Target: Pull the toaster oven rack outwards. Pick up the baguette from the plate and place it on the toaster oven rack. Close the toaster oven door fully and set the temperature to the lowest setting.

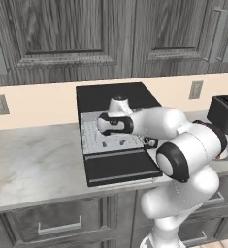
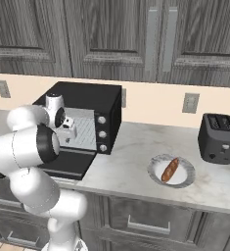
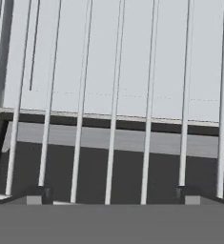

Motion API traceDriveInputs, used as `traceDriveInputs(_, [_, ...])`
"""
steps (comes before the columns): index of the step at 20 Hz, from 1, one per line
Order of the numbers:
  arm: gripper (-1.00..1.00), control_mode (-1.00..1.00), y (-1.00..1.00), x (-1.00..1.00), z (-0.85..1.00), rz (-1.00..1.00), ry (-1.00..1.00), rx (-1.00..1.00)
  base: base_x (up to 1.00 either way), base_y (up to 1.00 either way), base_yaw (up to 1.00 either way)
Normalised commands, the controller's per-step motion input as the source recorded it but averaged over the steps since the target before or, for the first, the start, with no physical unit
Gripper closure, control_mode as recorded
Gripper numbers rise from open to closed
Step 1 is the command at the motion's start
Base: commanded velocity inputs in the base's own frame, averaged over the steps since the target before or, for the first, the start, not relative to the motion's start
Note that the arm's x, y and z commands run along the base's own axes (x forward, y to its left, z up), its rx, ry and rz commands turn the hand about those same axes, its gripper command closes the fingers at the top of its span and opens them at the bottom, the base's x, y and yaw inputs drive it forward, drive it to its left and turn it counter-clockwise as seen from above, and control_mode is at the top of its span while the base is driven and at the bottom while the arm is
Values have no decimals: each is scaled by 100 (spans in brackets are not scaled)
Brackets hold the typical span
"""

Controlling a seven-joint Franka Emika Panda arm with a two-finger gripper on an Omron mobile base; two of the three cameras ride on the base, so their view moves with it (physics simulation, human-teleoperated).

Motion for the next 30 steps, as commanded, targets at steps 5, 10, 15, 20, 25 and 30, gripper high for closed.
traceDriveInputs(5, [-100, -100, 57, -100, -65, 5, 36, 0, 0, 0, 0])
traceDriveInputs(10, [-100, -100, 41, -100, -59, 4, 17, 0, 0, 0, 0])
traceDriveInputs(15, [-100, -100, 2, -100, -18, 0, -9, 0, 0, 0, 0])
traceDriveInputs(20, [-100, -100, 0, -100, 0, 0, -13, 4, 0, 0, 0])
traceDriveInputs(25, [-100, -100, -22, -100, 52, -3, -10, 17, 0, 0, 0])
traceDriveInputs(30, [-100, -100, -54, -97, 100, -8, -24, 18, 0, 0, 0])
